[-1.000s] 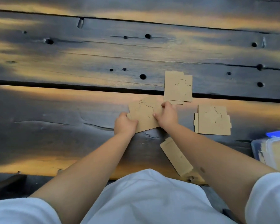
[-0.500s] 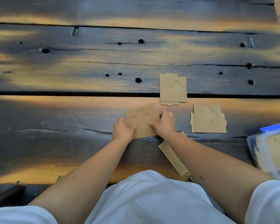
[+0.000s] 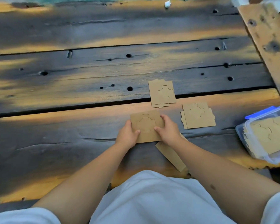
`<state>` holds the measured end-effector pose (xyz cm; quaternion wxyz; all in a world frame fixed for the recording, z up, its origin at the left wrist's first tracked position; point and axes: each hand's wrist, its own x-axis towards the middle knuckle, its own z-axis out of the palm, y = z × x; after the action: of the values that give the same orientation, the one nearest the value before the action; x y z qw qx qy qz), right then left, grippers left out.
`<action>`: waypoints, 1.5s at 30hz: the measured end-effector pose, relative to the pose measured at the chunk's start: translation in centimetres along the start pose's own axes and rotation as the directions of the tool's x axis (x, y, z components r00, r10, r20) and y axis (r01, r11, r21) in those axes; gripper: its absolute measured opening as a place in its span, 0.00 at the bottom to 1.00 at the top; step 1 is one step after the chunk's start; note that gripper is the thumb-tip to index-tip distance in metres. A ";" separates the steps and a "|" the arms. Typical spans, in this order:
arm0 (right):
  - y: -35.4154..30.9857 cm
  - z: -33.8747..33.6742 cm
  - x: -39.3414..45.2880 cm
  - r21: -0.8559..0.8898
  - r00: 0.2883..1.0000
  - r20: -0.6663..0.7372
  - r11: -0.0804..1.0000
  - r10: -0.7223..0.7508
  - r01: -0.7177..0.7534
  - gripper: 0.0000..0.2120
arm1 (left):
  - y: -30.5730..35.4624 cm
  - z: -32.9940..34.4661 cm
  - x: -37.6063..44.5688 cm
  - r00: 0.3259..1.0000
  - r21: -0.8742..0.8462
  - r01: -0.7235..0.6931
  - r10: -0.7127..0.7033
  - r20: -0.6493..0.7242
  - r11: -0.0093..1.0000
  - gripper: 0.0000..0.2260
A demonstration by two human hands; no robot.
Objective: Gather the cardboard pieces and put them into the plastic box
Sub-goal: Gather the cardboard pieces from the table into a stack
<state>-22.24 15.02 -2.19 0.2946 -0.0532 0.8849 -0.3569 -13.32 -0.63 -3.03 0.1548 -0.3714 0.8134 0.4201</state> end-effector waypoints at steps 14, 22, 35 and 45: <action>7.0 -11.3 1.7 0.030 0.955 -0.207 0.977 0.211 -0.210 0.25 | 10.7 8.9 2.3 0.975 0.056 -0.163 0.152 0.160 0.985 0.22; 10.8 -16.4 5.9 -0.012 0.943 -0.207 0.963 0.260 -0.268 0.26 | 15.8 13.7 3.7 0.989 0.050 -0.116 0.111 0.094 0.992 0.15; 12.2 -17.2 9.3 -0.154 0.939 -0.174 0.934 0.296 -0.323 0.29 | 18.6 15.6 4.2 0.979 -0.072 0.173 -0.163 0.124 0.982 0.13; 11.4 -16.3 8.6 -0.082 0.950 -0.079 0.948 0.302 -0.308 0.31 | 17.7 15.1 4.4 0.971 0.059 0.179 -0.186 0.151 0.982 0.16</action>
<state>-37.12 30.62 -4.55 0.3146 0.0823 0.9073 -0.2667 -30.24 15.90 -4.47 0.2644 -0.4070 0.7704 0.4134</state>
